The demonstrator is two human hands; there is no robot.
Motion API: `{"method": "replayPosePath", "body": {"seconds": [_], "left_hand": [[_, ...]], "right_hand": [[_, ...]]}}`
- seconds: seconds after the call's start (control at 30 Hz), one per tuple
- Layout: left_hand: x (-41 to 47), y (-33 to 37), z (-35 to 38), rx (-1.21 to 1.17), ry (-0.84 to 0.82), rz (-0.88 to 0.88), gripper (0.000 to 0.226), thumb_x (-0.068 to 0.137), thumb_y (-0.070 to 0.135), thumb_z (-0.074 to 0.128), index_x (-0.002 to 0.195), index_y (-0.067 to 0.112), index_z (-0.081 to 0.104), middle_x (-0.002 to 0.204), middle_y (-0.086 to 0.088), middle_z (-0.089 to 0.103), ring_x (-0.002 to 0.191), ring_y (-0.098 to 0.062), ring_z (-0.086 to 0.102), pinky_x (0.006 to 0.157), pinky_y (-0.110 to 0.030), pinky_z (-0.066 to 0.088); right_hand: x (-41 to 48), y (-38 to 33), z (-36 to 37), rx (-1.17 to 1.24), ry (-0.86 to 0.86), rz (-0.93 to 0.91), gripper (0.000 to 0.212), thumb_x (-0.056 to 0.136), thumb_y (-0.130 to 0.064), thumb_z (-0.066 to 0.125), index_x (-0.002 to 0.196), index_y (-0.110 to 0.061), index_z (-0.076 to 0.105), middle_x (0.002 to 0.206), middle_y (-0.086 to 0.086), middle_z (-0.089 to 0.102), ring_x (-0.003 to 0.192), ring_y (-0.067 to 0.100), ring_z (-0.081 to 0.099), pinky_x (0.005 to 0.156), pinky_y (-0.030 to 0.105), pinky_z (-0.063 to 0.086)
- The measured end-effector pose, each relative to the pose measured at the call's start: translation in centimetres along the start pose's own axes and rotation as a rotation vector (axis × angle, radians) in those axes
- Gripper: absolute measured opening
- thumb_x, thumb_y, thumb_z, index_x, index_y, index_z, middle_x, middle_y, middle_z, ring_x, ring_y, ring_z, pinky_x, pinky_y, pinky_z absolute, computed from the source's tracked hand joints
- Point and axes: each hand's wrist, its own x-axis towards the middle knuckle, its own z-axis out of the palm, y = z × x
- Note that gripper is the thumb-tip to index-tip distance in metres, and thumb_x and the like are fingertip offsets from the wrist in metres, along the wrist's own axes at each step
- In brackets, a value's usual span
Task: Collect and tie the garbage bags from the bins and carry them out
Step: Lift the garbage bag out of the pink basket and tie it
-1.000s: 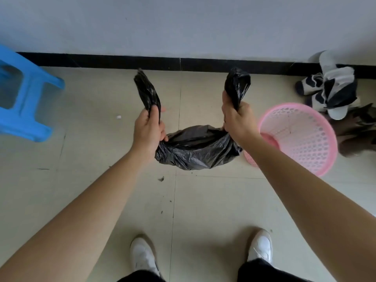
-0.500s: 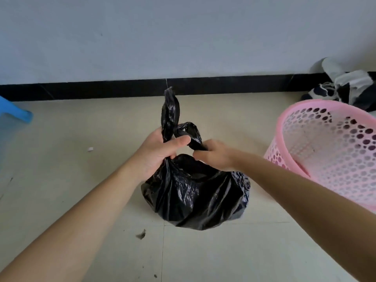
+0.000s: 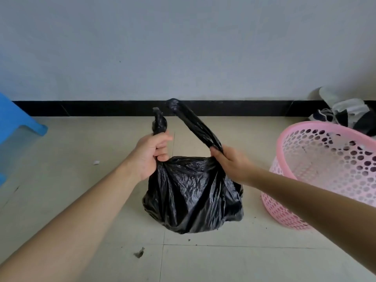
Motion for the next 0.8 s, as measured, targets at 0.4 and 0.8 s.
{"method": "replayPosePath", "body": {"seconds": [0.4,0.8], "left_hand": [[-2.0,-0.8,1.6,0.313,-0.306,-0.135,0.047,0.095,0.04,0.06,0.058,0.026,0.034,0.058,0.004,0.01,0.048,-0.011,0.01,0.048,-0.026,0.011],[-2.4,0.2,2.8,0.081,-0.335,-0.141,0.037,0.096,0.055,0.05,0.086,0.02,0.057,0.061,0.005,0.029,0.046,-0.009,0.018,0.048,-0.025,0.016]], "right_hand": [[-0.4,-2.5,-1.8,-0.3,-0.492,0.04,0.039,0.103,-0.048,0.036,0.098,-0.017,0.059,0.074,-0.002,0.052,0.063,0.013,0.048,0.066,0.032,0.041],[-0.3,-4.4,-3.9,0.004,-0.425,0.098,0.062,0.079,-0.063,0.062,0.132,-0.036,0.046,0.111,-0.012,0.058,0.099,0.005,0.058,0.092,0.028,0.044]]}}
